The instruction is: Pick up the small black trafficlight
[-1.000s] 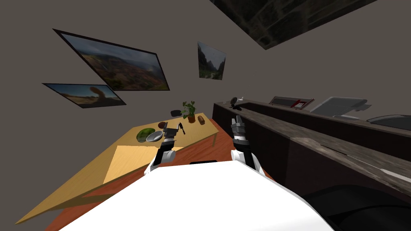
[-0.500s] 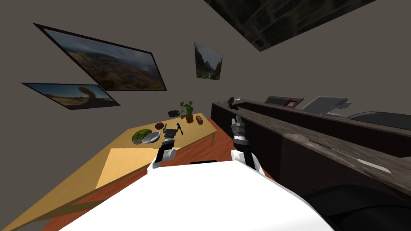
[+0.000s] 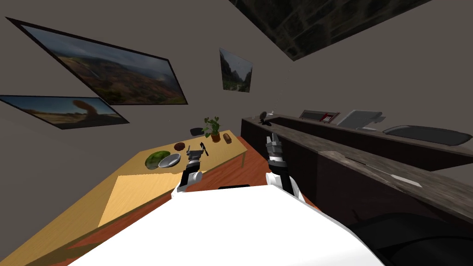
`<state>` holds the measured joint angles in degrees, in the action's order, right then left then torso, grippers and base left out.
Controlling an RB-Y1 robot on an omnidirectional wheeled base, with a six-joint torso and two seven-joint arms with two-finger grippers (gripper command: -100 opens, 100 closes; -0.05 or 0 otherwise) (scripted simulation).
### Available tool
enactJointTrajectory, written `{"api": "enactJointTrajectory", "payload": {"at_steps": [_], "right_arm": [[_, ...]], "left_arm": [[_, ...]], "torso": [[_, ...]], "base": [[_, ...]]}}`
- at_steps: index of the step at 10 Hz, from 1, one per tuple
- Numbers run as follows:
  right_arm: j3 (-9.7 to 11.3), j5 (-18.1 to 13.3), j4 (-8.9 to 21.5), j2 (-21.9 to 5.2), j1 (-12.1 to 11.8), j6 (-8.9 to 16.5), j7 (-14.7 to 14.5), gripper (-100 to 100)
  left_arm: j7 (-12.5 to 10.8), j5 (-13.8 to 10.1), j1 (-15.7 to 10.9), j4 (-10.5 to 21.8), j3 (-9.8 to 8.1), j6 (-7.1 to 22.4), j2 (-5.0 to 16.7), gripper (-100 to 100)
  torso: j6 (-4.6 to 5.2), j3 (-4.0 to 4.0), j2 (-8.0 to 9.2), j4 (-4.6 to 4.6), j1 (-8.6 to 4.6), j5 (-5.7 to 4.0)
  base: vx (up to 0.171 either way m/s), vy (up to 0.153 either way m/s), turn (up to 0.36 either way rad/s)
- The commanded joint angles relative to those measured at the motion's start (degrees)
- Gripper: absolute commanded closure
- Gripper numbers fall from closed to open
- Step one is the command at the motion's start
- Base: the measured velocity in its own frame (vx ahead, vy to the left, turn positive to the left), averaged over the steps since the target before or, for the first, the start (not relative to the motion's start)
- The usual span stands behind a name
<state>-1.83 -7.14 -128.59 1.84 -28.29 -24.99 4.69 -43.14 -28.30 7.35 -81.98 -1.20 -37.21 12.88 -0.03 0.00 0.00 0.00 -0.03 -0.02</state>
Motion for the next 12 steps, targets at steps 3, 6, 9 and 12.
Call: {"api": "enactJointTrajectory", "payload": {"at_steps": [3, 6, 9, 12], "right_arm": [[0.0, 0.0, 0.0, 0.0, 0.0, 0.0, 0.0, 0], [0.0, 0.0, 0.0, 0.0, 0.0, 0.0, 0.0, 0], [0.0, 0.0, 0.0, 0.0, 0.0, 0.0, 0.0, 0], [0.0, 0.0, 0.0, 0.0, 0.0, 0.0, 0.0, 0]], "left_arm": [[-3.7, -4.0, -2.0, 6.0, -1.05, -0.8, 0.0, -100], [-6.9, -7.4, -3.7, 11.0, -2.07, -1.6, 0.2, -100], [-9.9, -10.6, -5.3, 16.3, -3.13, -2.3, 0.4, -100], [-13.6, -14.8, -7.2, 23.0, -4.75, -2.8, 0.6, -100]], "torso": [[0.02, -0.01, -0.03, 0.0, -0.02, 0.0], [-0.01, -0.02, -0.03, -0.01, 0.03, 0.0], [0.01, -0.07, -0.12, -0.02, 0.03, 0.01], [0.0, -0.06, -0.11, -0.02, 0.07, 0.01]], "base": [[0.008, -0.017, -0.095], [0.012, -0.01, -0.08], [0.029, -0.006, -0.127], [0.035, 0.005, -0.124]]}}
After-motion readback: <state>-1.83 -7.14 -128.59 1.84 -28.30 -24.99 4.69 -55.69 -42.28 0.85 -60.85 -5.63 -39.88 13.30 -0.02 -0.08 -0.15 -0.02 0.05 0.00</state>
